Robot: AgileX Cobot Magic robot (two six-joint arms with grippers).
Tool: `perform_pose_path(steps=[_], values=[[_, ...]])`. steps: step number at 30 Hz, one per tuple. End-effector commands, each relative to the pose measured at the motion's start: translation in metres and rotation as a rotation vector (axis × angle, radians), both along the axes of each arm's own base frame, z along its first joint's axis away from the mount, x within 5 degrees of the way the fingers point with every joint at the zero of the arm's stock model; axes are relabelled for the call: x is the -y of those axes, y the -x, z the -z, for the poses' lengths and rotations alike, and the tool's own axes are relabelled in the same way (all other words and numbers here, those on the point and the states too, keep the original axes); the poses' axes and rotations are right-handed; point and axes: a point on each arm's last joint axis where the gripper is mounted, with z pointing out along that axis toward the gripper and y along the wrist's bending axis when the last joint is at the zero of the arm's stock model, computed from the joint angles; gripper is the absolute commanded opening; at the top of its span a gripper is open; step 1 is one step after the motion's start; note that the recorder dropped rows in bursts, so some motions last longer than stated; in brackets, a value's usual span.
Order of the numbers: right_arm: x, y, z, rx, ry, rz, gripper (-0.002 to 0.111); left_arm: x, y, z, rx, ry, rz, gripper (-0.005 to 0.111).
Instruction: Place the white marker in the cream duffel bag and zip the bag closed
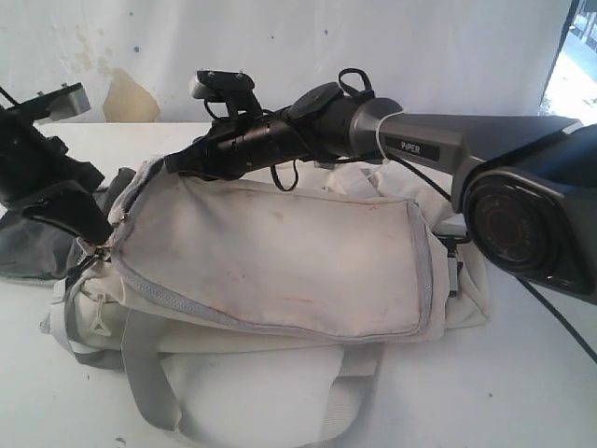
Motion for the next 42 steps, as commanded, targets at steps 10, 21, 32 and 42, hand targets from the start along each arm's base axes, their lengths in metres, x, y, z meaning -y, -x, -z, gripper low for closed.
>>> perform_pose_path(steps=[10,21,32,42], values=[[0.008,-0.005,-0.006,-0.040,0.004,0.006,0.000,0.012,0.067,-0.004,-0.110,0.210,-0.073,0.000],[0.009,-0.003,-0.004,-0.082,0.022,0.002,0.000,0.025,0.118,0.032,-0.121,0.473,0.011,0.000],[0.007,0.008,-0.002,-0.148,0.035,-0.102,0.039,0.021,0.113,0.045,-0.092,0.409,-0.137,0.053],[0.027,0.022,-0.041,-0.245,0.223,-0.034,0.058,0.012,0.101,0.021,-0.158,0.258,-0.154,0.081]])
